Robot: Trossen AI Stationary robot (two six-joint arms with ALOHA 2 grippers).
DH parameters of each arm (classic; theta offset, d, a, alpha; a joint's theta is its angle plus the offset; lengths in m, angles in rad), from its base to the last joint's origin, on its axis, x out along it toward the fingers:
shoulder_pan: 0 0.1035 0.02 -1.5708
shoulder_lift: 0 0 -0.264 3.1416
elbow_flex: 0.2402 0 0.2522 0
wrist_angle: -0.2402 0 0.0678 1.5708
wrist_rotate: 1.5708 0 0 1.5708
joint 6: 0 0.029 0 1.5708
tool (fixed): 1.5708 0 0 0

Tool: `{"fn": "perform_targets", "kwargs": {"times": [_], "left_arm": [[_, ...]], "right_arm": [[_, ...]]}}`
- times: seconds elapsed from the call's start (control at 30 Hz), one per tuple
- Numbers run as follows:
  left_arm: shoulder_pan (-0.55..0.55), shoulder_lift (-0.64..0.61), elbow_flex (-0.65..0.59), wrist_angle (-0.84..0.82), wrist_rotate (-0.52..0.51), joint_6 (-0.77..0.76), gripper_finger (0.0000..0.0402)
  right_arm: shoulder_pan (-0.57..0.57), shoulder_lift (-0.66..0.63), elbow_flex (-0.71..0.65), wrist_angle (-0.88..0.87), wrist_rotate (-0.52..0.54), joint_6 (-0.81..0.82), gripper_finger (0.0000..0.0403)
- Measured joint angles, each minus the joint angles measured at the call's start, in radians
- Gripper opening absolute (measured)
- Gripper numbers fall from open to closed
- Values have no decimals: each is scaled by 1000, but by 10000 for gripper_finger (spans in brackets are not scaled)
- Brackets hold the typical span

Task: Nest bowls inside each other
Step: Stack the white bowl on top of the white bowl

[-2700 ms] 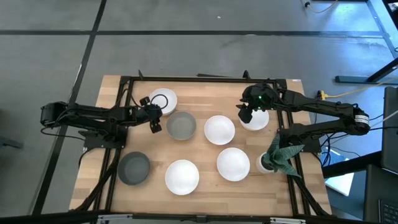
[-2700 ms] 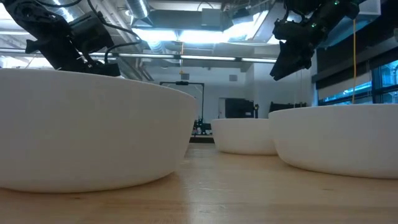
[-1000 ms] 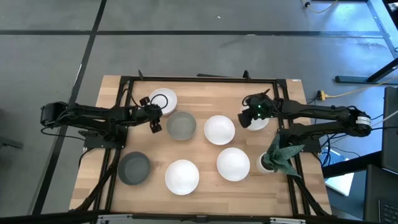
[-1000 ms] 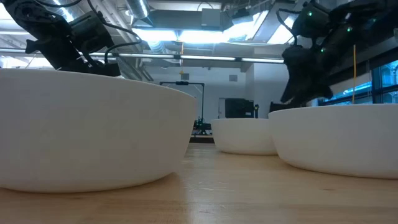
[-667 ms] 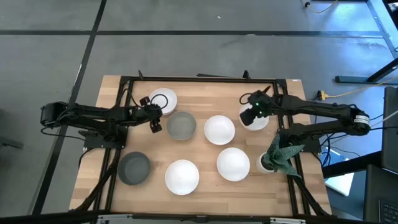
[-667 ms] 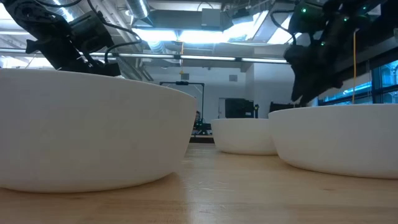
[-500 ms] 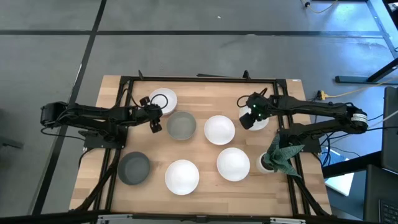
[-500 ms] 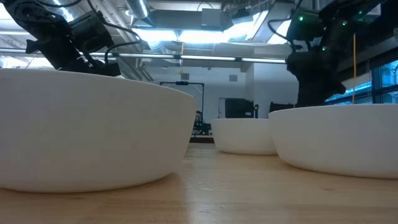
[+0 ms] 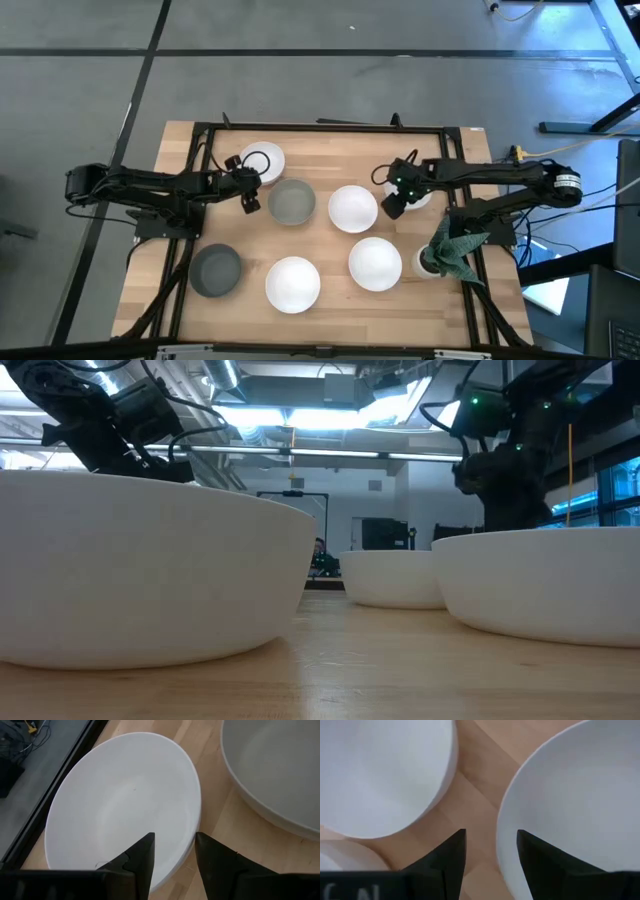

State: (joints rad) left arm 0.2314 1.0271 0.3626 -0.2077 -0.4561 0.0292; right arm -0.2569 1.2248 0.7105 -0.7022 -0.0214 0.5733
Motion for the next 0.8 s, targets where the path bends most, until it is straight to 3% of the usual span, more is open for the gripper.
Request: {"fn": "perform_targets", "kwargs": {"times": [0.5, 0.63, 0.8], "left_arm": [[0, 0, 0, 0, 0, 0, 135], [0, 0, 0, 0, 0, 0, 135], [0, 0, 0, 0, 0, 0, 135]], "right_arm": [[0, 124, -1, -6, 27, -33, 168], [0, 136, 0, -5, 27, -35, 129], [0, 136, -1, -5, 27, -36, 51]]}}
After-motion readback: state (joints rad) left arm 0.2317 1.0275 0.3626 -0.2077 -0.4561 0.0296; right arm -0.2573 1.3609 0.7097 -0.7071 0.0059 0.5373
